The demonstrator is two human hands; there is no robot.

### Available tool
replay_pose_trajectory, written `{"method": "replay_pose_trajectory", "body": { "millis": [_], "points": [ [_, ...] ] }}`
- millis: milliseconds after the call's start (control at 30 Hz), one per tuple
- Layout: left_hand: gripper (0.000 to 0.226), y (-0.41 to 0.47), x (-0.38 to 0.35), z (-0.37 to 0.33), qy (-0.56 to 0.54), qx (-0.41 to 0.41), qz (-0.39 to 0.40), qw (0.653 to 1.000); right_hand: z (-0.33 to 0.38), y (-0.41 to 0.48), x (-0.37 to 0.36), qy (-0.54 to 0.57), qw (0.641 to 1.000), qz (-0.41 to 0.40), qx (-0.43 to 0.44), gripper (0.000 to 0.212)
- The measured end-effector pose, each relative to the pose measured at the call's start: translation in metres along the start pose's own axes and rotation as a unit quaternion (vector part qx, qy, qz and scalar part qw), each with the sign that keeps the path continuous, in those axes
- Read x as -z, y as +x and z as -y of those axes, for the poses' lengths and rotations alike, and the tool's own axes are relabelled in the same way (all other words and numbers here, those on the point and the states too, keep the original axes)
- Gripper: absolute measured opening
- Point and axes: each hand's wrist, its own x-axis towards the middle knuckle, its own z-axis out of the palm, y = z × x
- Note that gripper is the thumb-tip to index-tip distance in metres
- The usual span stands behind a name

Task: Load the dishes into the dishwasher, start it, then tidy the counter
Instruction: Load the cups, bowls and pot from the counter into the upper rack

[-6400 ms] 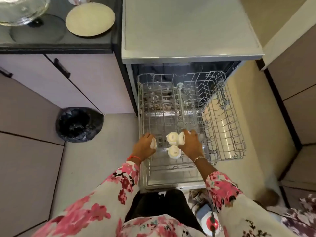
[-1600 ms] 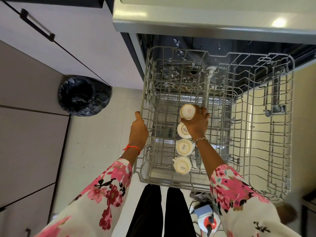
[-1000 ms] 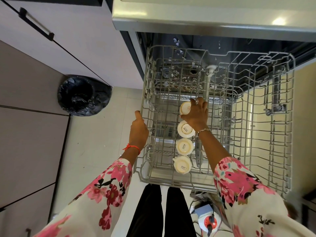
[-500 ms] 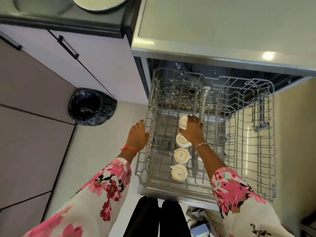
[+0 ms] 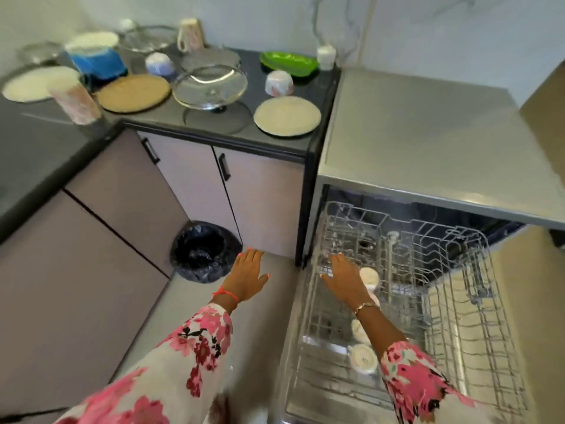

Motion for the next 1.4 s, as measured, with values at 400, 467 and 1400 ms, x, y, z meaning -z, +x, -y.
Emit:
{"method": "replay_pose_trajectory", "body": {
  "millis": [400, 467, 1400],
  "points": [
    [0.066, -0.014, 0.125, 0.138, -0.002, -0.032, -0.086, 0.996, 0.167, 0.031, 0.028, -0.012, 0.995, -0.087, 0.043, 0.048],
    [0.066, -0.003, 0.139, 0.148, -0.009, -0.029, -0.098, 0.995, 0.179, 0.047, 0.040, -0.004, 0.993, -0.107, 0.057, 0.049],
    [0.067, 0.463, 0.367, 0.136, -0.050, -0.071, -0.135, 0.987, 0.110, 0.460, 0.293, 0.099, 0.956, -0.274, 0.025, 0.039]
  ]
}}
